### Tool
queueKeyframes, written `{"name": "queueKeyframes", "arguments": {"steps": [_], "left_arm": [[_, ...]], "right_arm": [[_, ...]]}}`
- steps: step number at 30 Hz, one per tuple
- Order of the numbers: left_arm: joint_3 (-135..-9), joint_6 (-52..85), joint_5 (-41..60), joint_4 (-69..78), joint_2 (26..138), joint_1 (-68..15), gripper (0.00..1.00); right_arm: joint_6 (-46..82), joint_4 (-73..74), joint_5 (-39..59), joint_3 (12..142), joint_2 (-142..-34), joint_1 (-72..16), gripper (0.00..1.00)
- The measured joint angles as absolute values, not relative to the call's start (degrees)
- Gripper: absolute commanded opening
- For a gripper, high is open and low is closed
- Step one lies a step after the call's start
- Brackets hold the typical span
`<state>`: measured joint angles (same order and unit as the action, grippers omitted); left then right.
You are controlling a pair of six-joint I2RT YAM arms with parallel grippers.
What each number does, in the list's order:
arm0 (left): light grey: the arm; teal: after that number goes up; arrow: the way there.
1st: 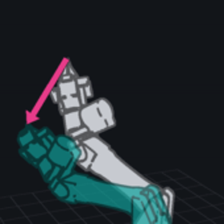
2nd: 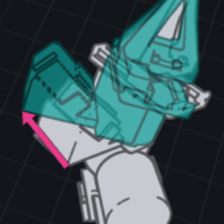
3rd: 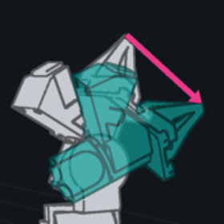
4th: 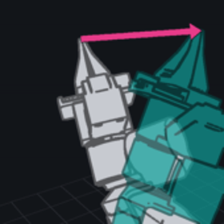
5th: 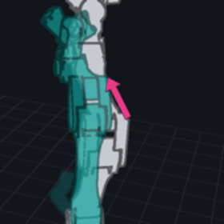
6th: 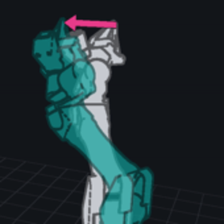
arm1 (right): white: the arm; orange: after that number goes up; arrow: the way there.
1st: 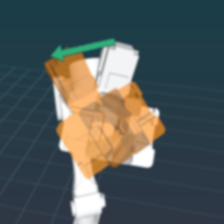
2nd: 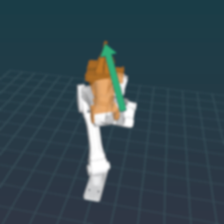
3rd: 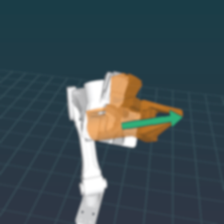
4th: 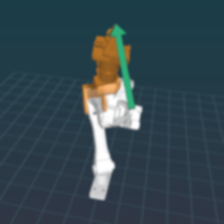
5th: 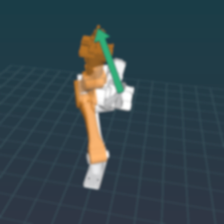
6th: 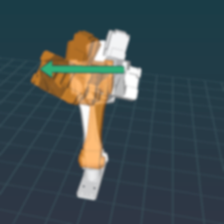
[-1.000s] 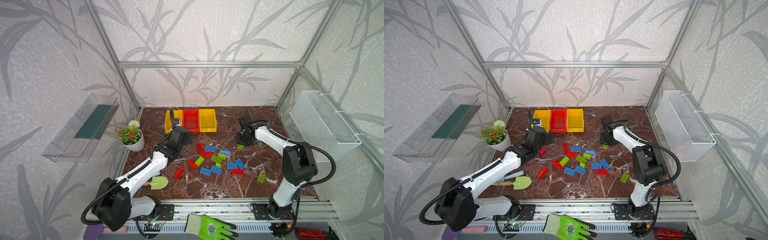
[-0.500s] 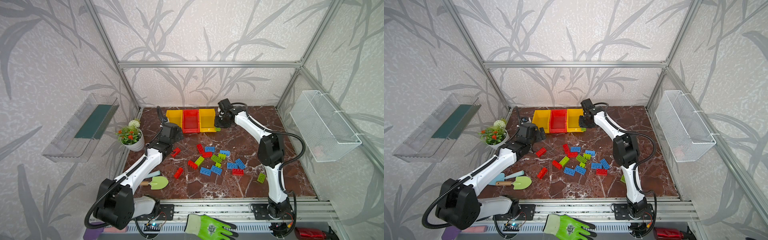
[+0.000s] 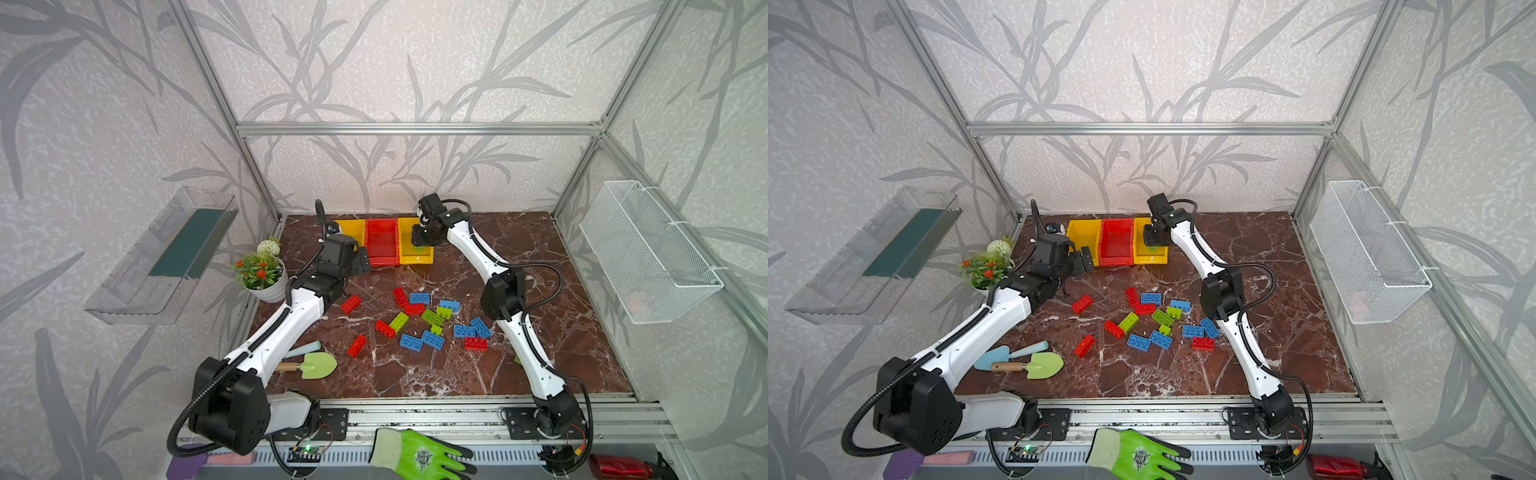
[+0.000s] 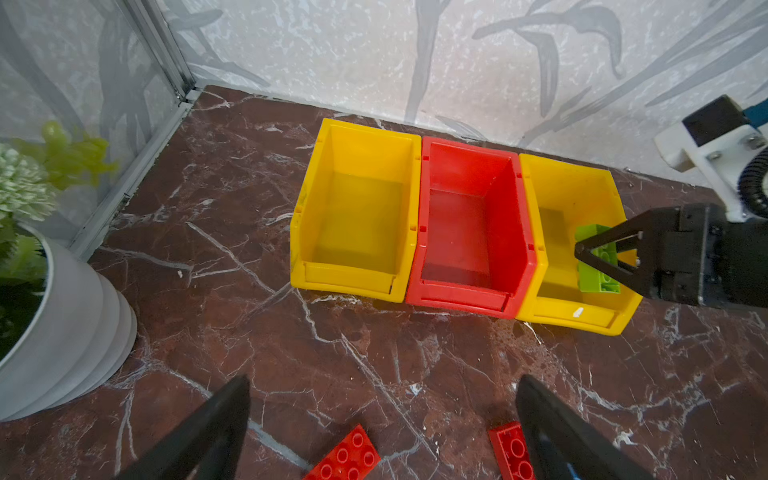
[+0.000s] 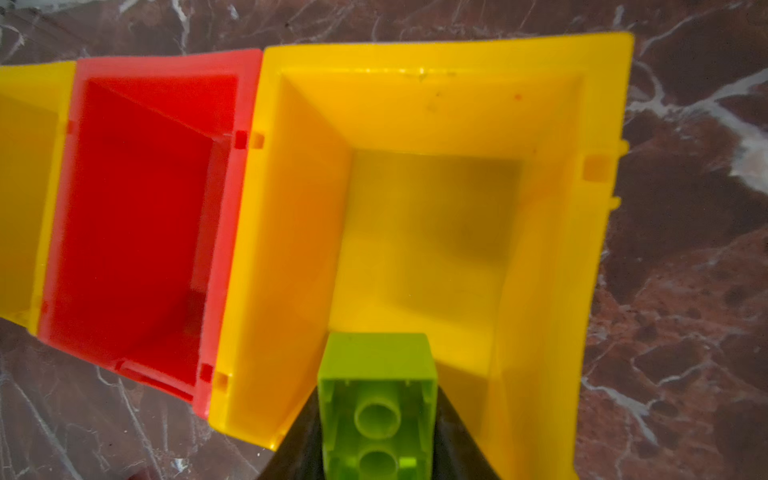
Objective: Sort the legos into containers by color
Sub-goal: 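Carry the lime-green brick to the far yellow bin and release it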
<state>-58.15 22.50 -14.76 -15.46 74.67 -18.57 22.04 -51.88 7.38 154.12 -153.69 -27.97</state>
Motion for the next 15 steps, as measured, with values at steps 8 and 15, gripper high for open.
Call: {"name": "queueKeyframes", "arguments": {"steps": [8,15], "left_arm": [[-58.15,22.44,-14.17,-17.45,74.61,-18.5,0.99],[-58.15,21.65,-11.84,-17.5,74.32,-18.31,0.99]], "right_arm": [[21.56,-47.79,8.67,154.15,-154.06,-28.03,0.72],[21.23,-47.2,8.21,152.48,-150.89,-28.03,0.71]]}}
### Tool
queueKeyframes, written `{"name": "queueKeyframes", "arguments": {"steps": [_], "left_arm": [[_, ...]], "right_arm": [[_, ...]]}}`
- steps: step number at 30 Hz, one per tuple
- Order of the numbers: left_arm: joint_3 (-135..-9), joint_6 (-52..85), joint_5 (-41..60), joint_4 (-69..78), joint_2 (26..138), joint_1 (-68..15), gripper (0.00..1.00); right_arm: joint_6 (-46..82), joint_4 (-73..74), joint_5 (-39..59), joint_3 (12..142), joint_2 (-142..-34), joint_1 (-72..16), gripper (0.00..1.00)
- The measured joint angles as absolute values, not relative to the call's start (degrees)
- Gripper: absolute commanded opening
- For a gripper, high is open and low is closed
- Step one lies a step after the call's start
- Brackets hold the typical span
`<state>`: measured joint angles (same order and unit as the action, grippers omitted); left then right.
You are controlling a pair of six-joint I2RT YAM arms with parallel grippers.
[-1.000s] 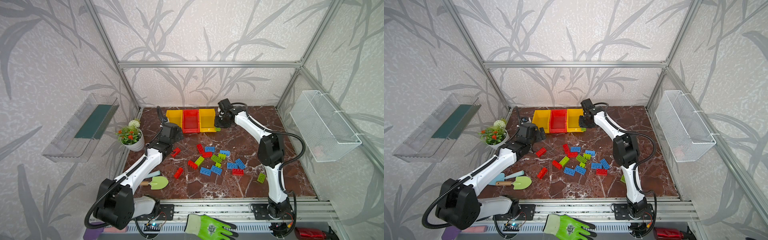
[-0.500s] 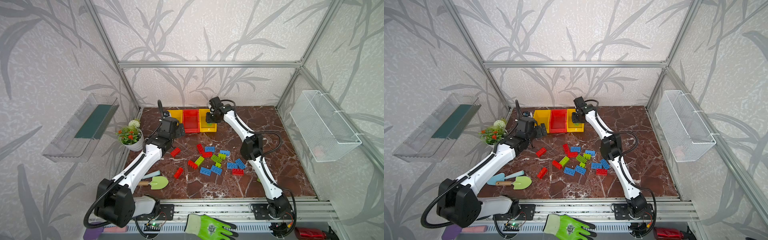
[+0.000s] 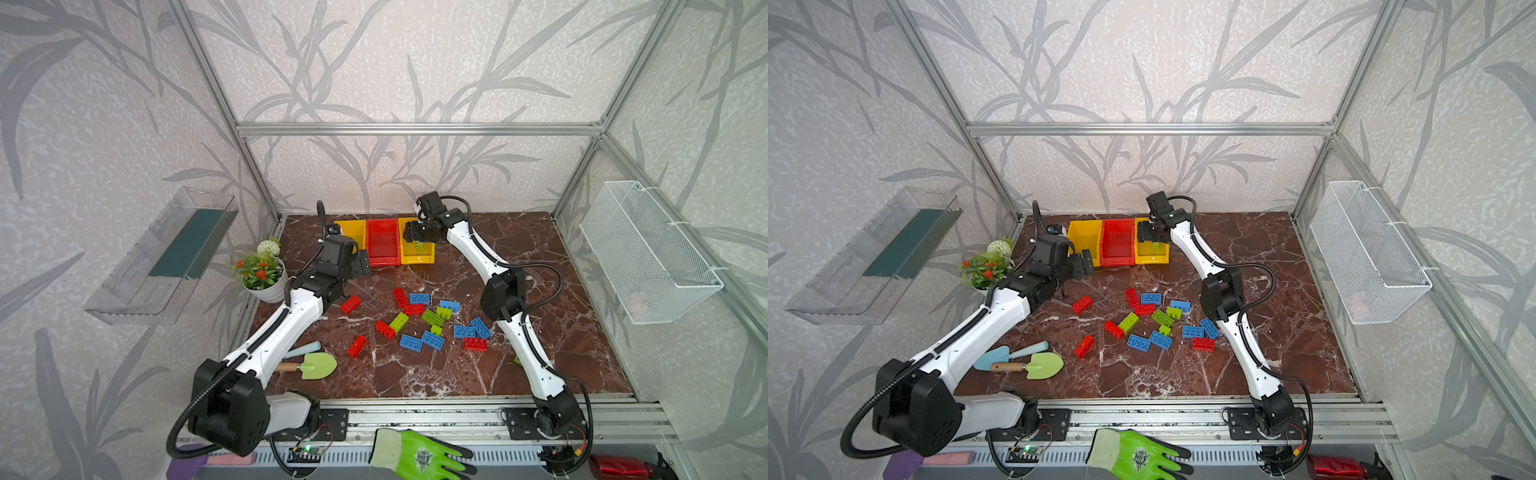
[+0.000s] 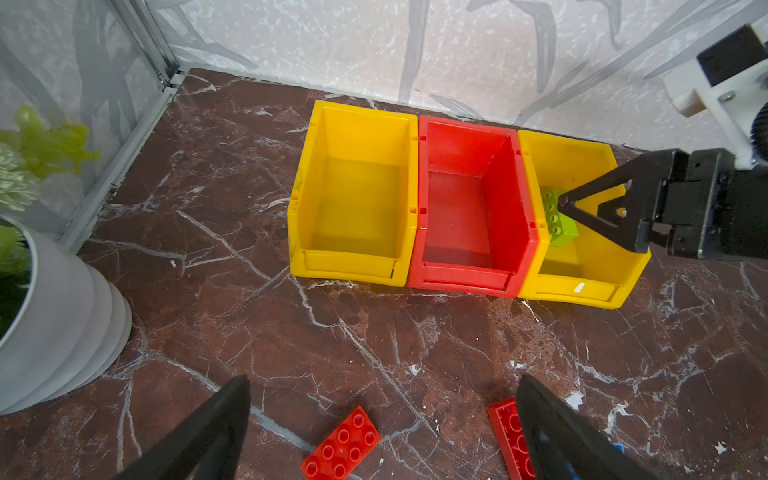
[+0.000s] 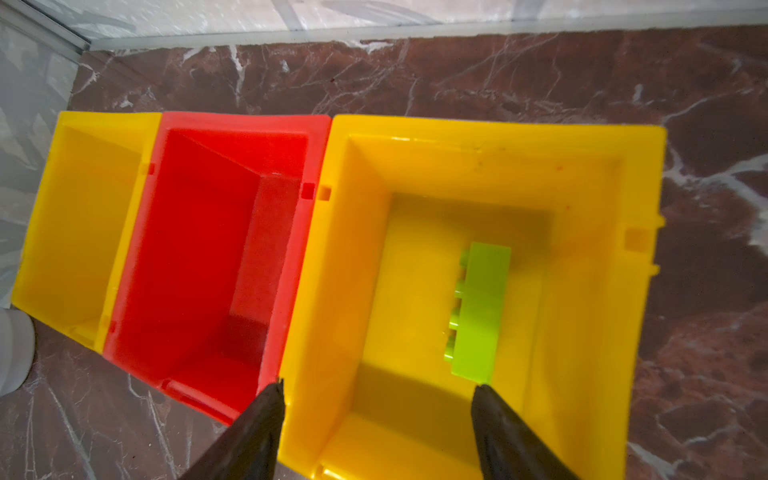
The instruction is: Sort the legos into containers by color
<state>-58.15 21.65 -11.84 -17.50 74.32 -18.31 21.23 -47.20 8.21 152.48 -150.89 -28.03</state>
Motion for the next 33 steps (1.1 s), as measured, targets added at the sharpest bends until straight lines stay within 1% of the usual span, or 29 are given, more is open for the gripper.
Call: {"name": "queueKeyframes", "arguments": {"steps": [2,7,10,12,17,19,22,25,28,33], "left_arm": [[-58.15,21.37,-10.26,-17.17,74.32,-18.31,0.99],[-58.15,21.21,-6.92,-15.29,75.11,-18.37,0.99],[-58.54,21.21,-4.91,-14.09,77.76,-18.37,0.99],[-60.6,21.21,-3.42,-14.17,81.6,-18.5,0.99],[-71.64,21.65,-1.02,-15.46,93.51,-19.05,0.98],[-78.43,22.13,-0.43,-16.93,99.18,-19.38,0.96],[-90.48,22.81,0.16,-21.47,108.18,-19.99,0.93],[-103.59,23.0,0.14,-27.11,117.82,-20.99,0.88],[-112.92,23.29,-0.23,-32.38,125.34,-22.37,0.87],[-119.35,25.78,-1.56,-38.83,132.4,-23.94,0.86]], "right_arm": [[20.99,-48.29,7.03,149.03,-147.13,-28.03,0.71],[19.9,-52.16,2.39,136.66,-132.88,-28.05,0.71],[19.97,-52.84,-0.71,125.03,-122.37,-28.03,0.71],[20.29,-52.23,-2.22,114.54,-114.69,-28.01,0.71],[22.79,-50.0,-5.82,89.45,-97.84,-27.57,0.76],[23.83,-48.53,-6.9,79.75,-90.94,-27.2,0.77],[25.67,-47.62,-7.88,70.17,-82.56,-26.41,0.77],[27.05,-47.53,-8.73,65.54,-77.56,-25.08,0.77],[27.83,-46.57,-8.99,63.2,-75.77,-23.46,0.78],[28.27,-45.98,-8.73,62.06,-75.42,-20.75,0.78]]}}
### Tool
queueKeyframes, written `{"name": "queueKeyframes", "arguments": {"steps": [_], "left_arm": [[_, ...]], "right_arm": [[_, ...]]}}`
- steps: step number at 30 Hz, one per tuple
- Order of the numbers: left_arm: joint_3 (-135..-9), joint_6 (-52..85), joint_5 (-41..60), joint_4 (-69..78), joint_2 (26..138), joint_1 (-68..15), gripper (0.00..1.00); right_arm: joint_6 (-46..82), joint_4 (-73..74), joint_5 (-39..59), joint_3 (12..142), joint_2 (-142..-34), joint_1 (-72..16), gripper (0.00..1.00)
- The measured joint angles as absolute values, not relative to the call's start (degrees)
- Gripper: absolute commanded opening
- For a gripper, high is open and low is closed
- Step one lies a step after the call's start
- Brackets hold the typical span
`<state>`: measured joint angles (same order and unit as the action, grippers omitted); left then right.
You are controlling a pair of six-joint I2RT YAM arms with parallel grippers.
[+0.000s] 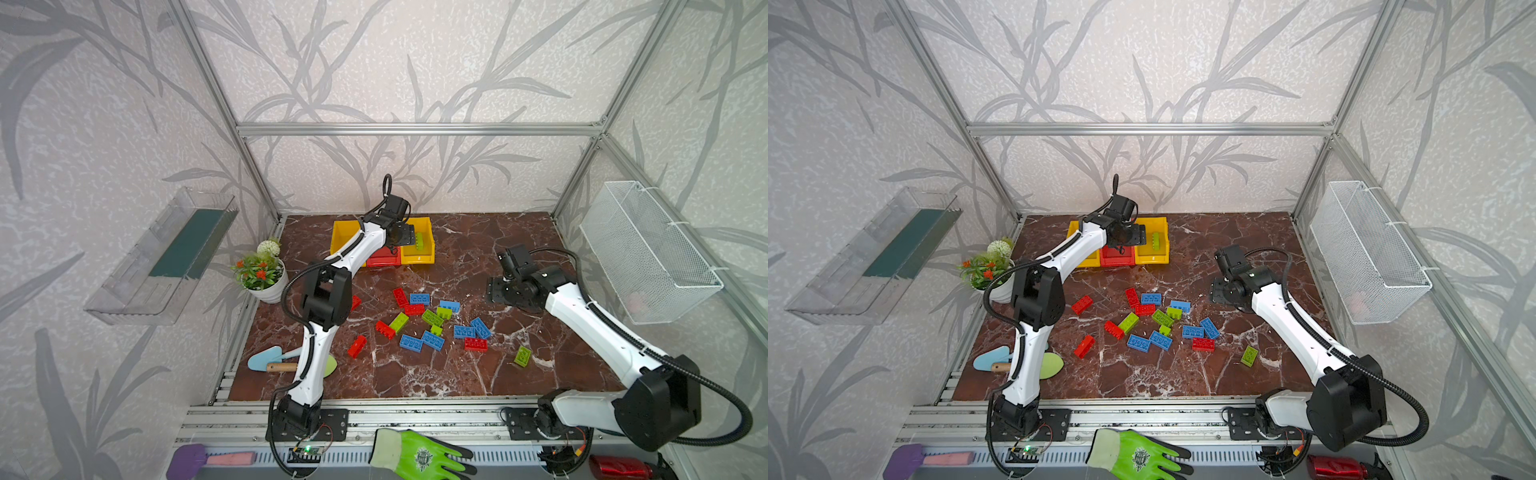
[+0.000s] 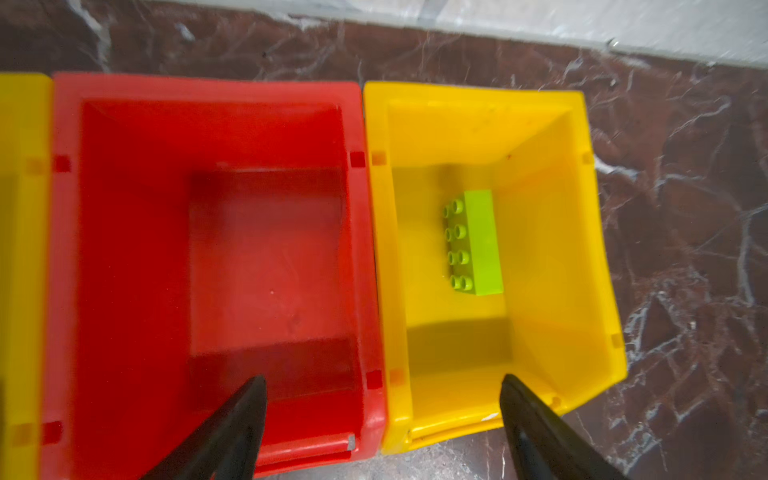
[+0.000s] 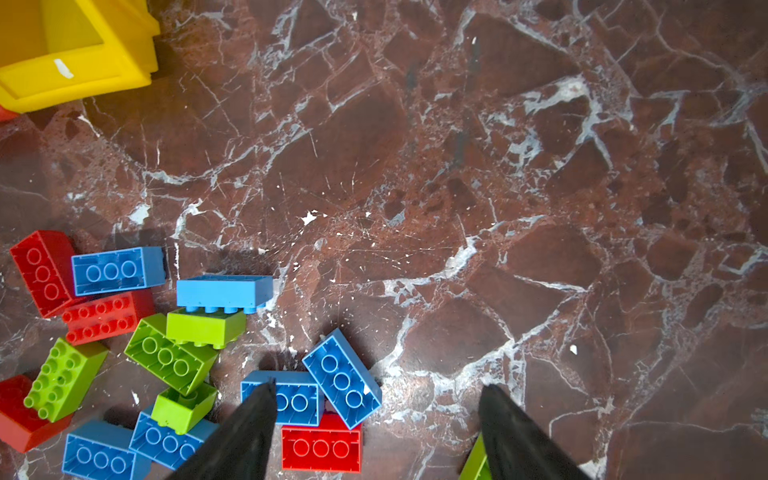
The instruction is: Sort the legos into containers by color
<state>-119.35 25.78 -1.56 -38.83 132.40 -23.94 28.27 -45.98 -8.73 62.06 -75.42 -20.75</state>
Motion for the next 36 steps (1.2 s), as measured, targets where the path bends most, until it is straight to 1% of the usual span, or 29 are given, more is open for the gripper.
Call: {"name": "queueKeyframes", "arguments": {"steps": [2,5,14,16,18,27,36], "left_arm": [[-120.09,26.81,-1.91,-40.34,133.73,-24.32,0.83],[-121.69,28.42,-2.55,-42.33,135.66,-24.27,0.75],[-125.56,32.12,-4.08,-43.59,139.61,-24.38,0.42],[-126.76,32.47,-4.45,-43.86,140.57,-24.69,0.36],[-128.35,32.86,-4.73,-44.66,141.64,-25.17,0.31],[-129.43,33.98,-9.19,-48.1,142.39,-27.97,0.2],[-124.92,37.65,-10.57,-48.4,139.7,-29.61,0.16]], "right_arm": [[28.23,-45.58,-8.45,62.06,-75.4,-19.9,0.77],[27.86,-45.06,-7.62,62.06,-75.4,-18.57,0.77],[26.39,-44.84,-5.56,62.06,-76.66,-15.44,0.77],[25.93,-44.82,-5.23,62.06,-76.66,-14.52,0.77],[25.45,-44.82,-4.84,62.06,-76.66,-13.61,0.77],[23.9,-44.84,-3.42,60.77,-75.92,-11.05,0.77],[22.37,-44.51,-1.58,59.51,-75.88,-9.58,0.77]]}}
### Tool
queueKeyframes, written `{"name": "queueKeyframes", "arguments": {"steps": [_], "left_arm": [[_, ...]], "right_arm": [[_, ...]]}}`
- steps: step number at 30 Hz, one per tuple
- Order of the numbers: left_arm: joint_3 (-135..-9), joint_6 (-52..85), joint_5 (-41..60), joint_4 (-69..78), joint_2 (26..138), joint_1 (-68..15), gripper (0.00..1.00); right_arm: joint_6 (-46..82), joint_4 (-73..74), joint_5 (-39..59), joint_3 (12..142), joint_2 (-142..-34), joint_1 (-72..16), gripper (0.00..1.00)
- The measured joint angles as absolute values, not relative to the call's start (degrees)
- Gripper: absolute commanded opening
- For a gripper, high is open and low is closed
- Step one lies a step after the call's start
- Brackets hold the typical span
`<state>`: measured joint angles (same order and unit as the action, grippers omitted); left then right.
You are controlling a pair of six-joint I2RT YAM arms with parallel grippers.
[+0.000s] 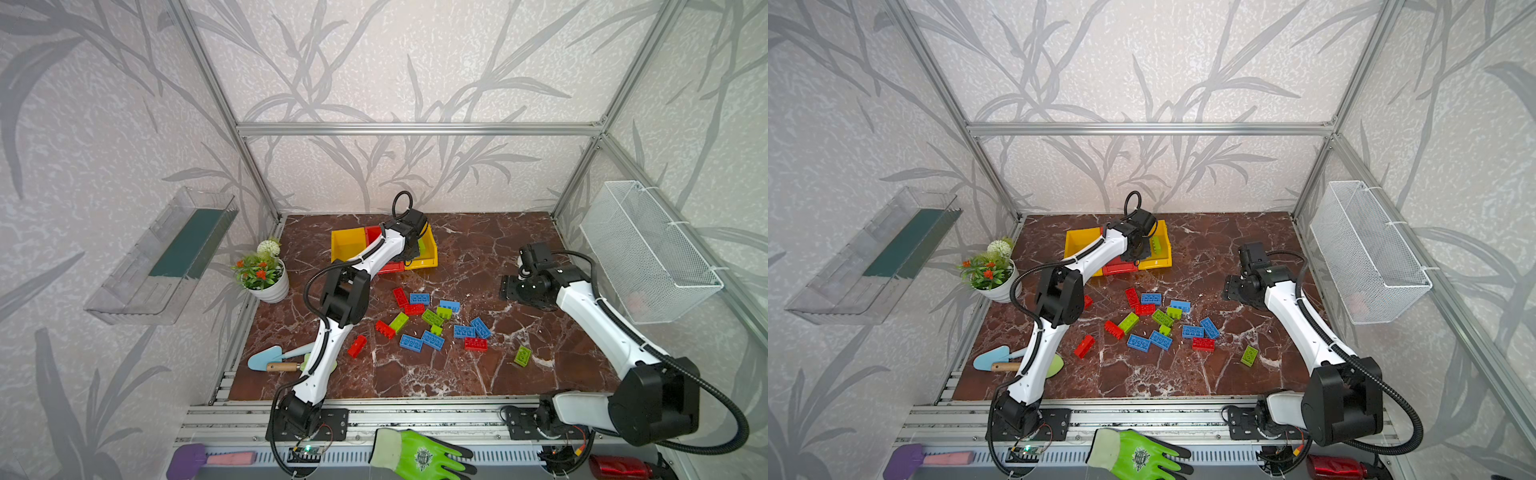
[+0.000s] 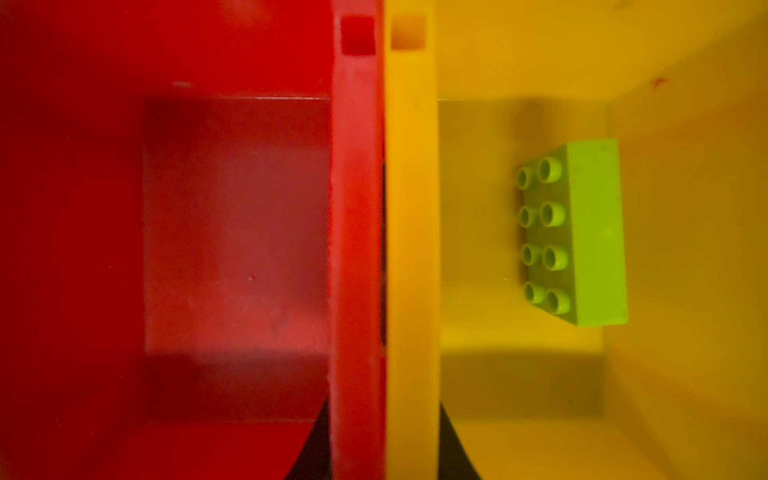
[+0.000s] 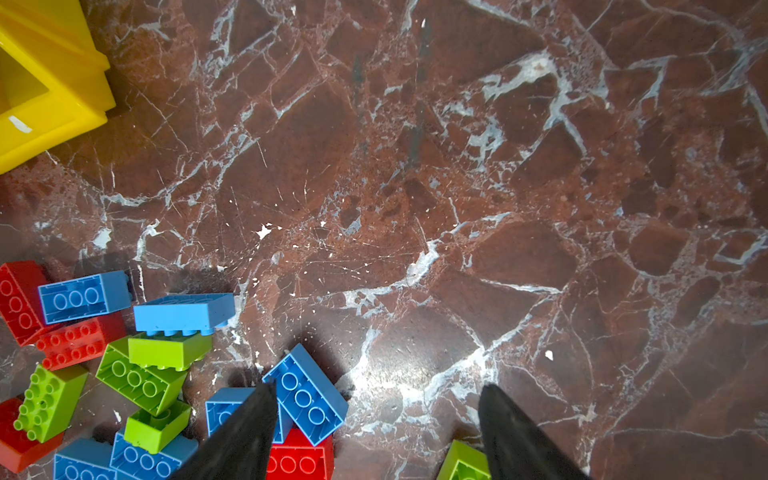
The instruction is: Sort the legos into containers by color
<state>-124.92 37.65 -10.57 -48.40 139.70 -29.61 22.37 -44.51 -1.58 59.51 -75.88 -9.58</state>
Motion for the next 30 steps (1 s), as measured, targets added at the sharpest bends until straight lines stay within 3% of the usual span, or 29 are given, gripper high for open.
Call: {"name": "queueKeyframes", "arguments": {"steps": [8,15,17,26,30], "left_arm": [[-118.13,40.05,-10.7,-47.75,135.52,-31.38,0.18],[-114.26,41.15,-9.5,-47.94,133.01,-32.58,0.65],[-114.24,40.53,-9.26,-48.07,132.51,-32.86,0.73],[-111.13,36.49,-9.19,-46.94,122.83,-34.26,0.96],[-104.77,31.4,-9.61,-42.78,115.0,-35.79,0.98]], "right_arm": [[21.58,-44.14,-0.86,58.04,-75.7,-8.82,0.78],[22.9,-44.91,-1.8,55.22,-74.35,-8.71,0.8],[23.99,-45.63,-2.72,54.28,-73.84,-8.56,0.81],[29.78,-48.16,-5.34,47.27,-71.77,-8.12,0.8],[32.23,-49.34,-4.71,44.71,-71.79,-8.12,0.78]]}}
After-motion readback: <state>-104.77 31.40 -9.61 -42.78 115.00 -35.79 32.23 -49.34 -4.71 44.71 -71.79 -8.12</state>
